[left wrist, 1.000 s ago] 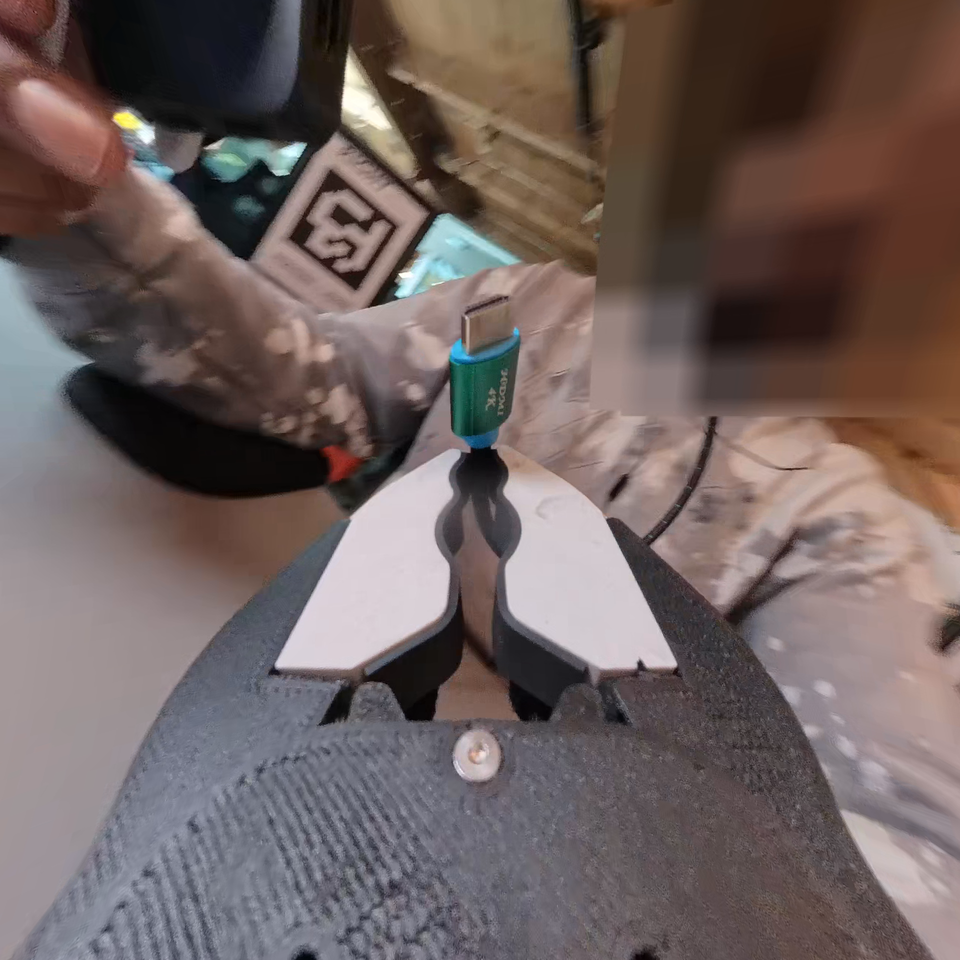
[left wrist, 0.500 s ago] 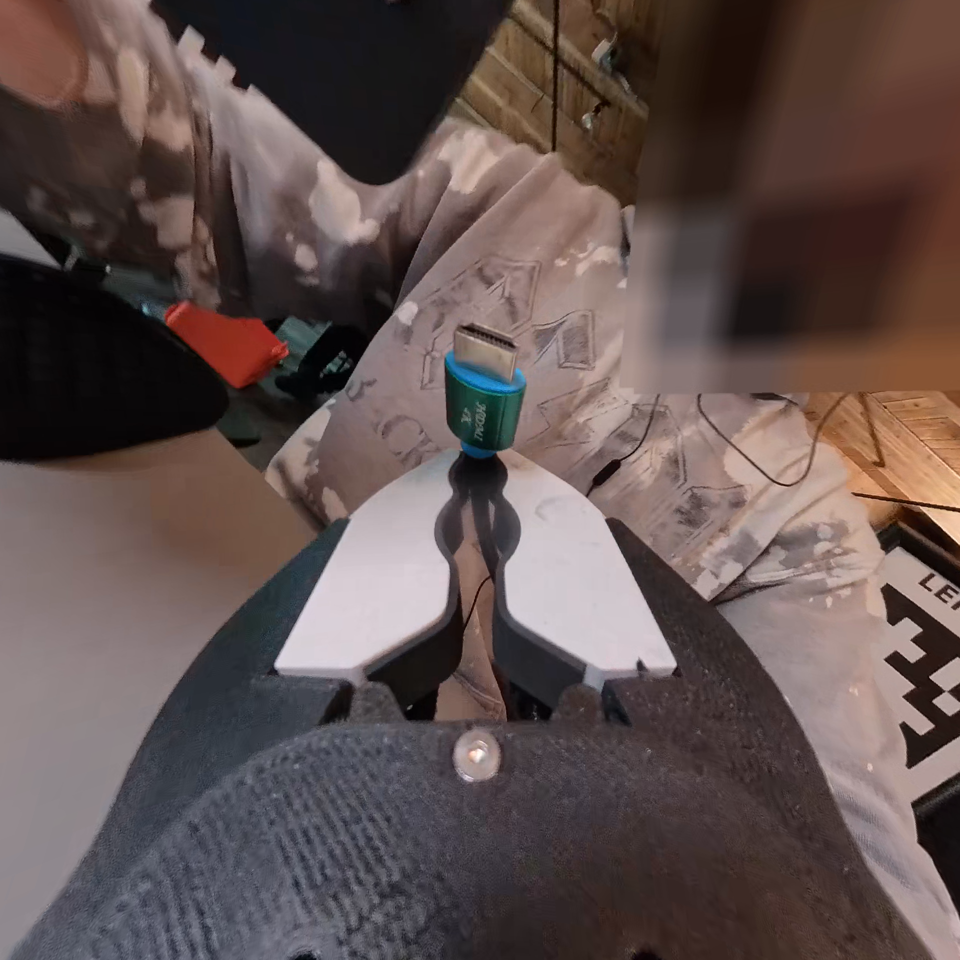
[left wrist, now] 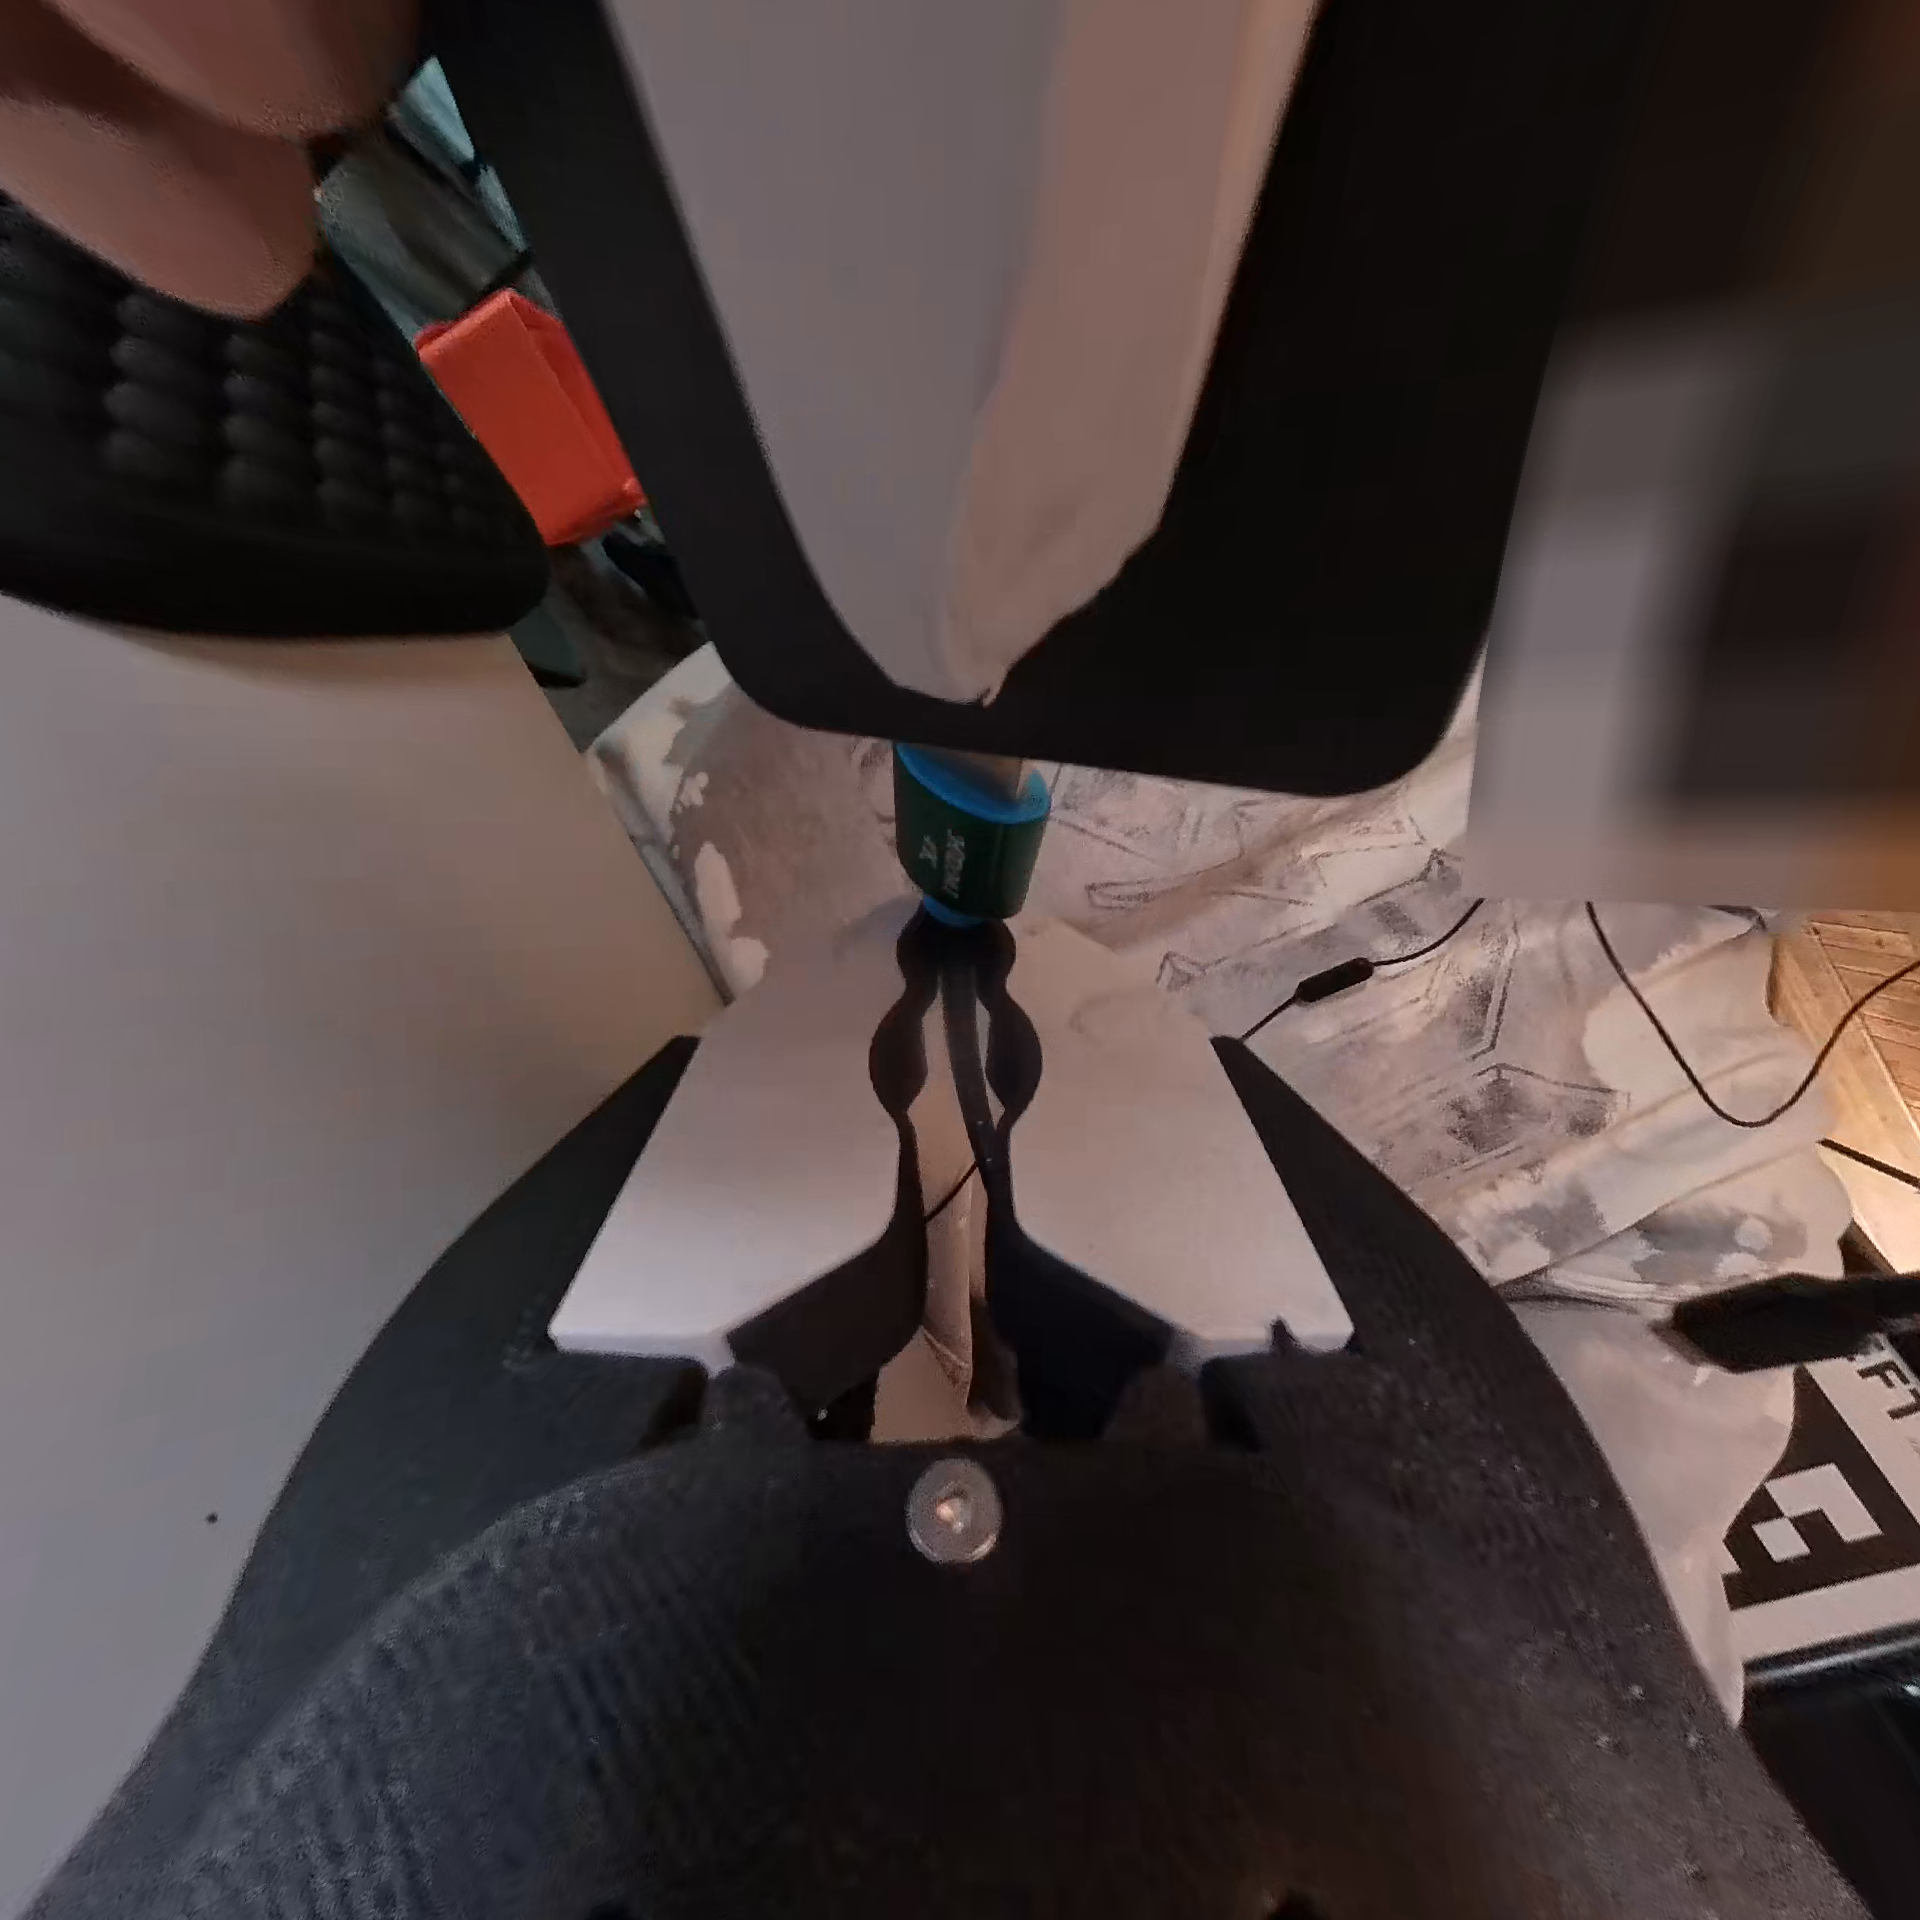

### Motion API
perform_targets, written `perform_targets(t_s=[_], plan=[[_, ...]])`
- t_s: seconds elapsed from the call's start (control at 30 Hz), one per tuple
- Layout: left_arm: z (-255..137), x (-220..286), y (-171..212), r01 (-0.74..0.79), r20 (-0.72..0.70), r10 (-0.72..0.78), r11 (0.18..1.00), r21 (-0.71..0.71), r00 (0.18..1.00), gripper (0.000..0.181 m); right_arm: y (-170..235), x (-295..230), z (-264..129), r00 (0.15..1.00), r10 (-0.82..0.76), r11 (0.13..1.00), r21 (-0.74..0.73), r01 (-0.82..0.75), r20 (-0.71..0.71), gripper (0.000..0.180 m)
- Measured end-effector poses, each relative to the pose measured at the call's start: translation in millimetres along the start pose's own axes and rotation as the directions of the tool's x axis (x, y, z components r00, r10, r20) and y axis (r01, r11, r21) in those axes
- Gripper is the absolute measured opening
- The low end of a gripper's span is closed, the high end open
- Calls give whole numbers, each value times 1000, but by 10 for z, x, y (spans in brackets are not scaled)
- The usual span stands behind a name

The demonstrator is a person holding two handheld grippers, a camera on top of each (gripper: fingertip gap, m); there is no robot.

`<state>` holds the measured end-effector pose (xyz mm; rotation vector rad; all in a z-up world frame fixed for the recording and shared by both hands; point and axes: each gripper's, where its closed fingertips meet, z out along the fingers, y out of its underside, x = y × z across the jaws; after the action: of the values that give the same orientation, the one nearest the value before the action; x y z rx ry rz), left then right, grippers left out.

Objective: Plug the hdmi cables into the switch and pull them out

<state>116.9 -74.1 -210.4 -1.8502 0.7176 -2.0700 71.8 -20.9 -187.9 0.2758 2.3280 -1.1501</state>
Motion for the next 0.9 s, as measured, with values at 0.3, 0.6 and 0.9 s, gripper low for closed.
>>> perform_targets(t_s=[0.3,0.6,0.9], plan=[[10,-94,35,67,39,-67,998,-10,997,6,41,51,39,999,46,997,-53,-47,-23,14],[-6,-177,2,60,108,-61,998,8,992,8,97,-16,1,998,61,995,-74,-62,-17,14],[-238,-212,-160,-46,224,14,989,140,975,8,144,29,-182,988,53,998,-11,-55,-145,14]])
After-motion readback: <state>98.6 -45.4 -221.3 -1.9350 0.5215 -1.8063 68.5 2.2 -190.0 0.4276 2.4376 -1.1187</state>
